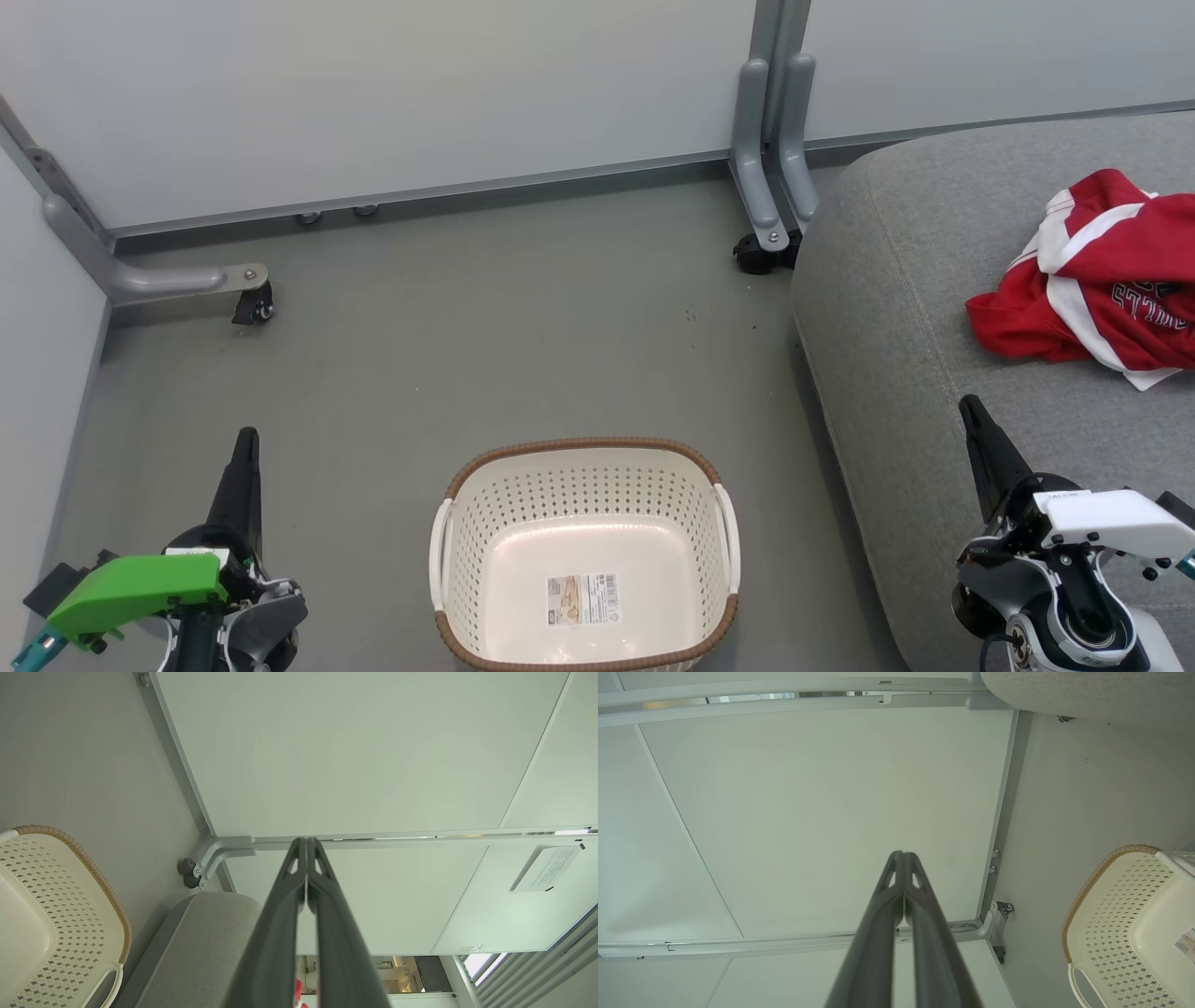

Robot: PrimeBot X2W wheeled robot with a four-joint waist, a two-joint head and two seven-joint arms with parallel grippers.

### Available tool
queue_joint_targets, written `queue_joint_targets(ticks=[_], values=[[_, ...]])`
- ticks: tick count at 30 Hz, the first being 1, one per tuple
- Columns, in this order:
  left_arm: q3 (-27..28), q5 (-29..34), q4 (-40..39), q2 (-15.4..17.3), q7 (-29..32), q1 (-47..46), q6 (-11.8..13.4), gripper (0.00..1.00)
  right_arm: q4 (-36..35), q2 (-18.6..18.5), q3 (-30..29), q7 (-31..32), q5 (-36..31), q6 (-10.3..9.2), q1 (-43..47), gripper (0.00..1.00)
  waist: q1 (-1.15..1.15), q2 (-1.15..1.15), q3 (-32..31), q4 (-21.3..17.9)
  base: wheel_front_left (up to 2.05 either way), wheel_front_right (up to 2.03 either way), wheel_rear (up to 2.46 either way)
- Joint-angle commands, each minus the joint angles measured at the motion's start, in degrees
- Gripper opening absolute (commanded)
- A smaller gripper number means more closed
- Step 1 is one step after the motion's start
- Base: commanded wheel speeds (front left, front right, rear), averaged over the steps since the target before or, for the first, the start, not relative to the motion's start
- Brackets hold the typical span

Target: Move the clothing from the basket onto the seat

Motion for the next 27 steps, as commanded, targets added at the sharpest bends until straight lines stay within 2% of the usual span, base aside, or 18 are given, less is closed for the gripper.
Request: queue_joint_targets(ticks=[1, 27], values=[[0.2, -0.2, 0.1, 0.0, 0.3, -0.6, -0.2, 0.00, 0.1, 0.0, -0.1, 0.2, 0.3, 0.02, -0.4, 0.00, 0.00, 0.00, 0.0, 0.0, 0.00, 0.00, 0.00], [0.6, 0.3, 0.1, -0.2, 0.5, -0.7, -0.2, 0.00, 0.1, 0.0, -0.1, 0.3, 0.3, 0.02, -0.4, 0.00, 0.00, 0.00, 0.0, 0.0, 0.00, 0.00, 0.00]])
